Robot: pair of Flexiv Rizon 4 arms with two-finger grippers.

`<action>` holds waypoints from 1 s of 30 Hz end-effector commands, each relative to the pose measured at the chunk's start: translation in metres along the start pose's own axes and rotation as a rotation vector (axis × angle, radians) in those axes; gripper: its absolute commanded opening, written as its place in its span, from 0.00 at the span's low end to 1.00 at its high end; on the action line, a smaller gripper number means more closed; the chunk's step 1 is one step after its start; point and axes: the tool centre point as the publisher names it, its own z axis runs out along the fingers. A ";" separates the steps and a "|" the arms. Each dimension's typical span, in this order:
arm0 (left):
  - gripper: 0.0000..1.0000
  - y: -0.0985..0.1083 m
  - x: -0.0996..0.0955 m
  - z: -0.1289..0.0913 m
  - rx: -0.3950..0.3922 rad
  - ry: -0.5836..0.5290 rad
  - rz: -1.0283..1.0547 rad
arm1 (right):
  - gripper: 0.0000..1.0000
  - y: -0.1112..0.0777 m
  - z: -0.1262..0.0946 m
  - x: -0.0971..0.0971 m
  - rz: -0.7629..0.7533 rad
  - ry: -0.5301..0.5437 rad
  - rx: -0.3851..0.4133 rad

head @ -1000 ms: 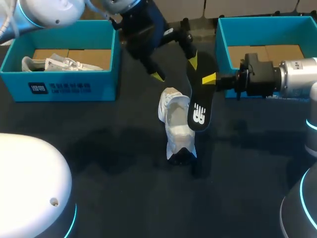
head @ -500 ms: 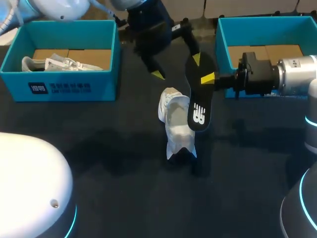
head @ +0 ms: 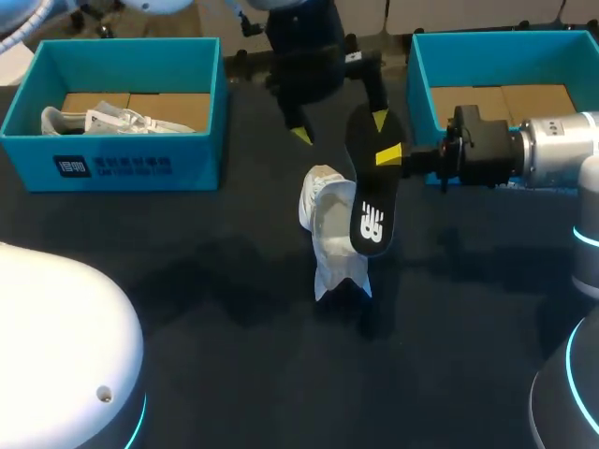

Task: Take the shoe out of the shoebox, open the shoe tongue, remove and reinsert the insole, then place the shoe into the shoebox

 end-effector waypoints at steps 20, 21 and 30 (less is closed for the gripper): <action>1.00 0.010 -0.007 -0.004 -0.051 0.092 0.017 | 0.00 -0.006 0.015 -0.001 -0.007 0.014 0.009; 1.00 0.010 -0.007 -0.004 -0.051 0.093 0.017 | 0.00 -0.006 0.015 -0.001 -0.007 0.014 0.008; 1.00 0.010 -0.006 -0.004 -0.063 0.102 0.023 | 0.00 -0.008 0.017 0.000 -0.010 0.011 0.004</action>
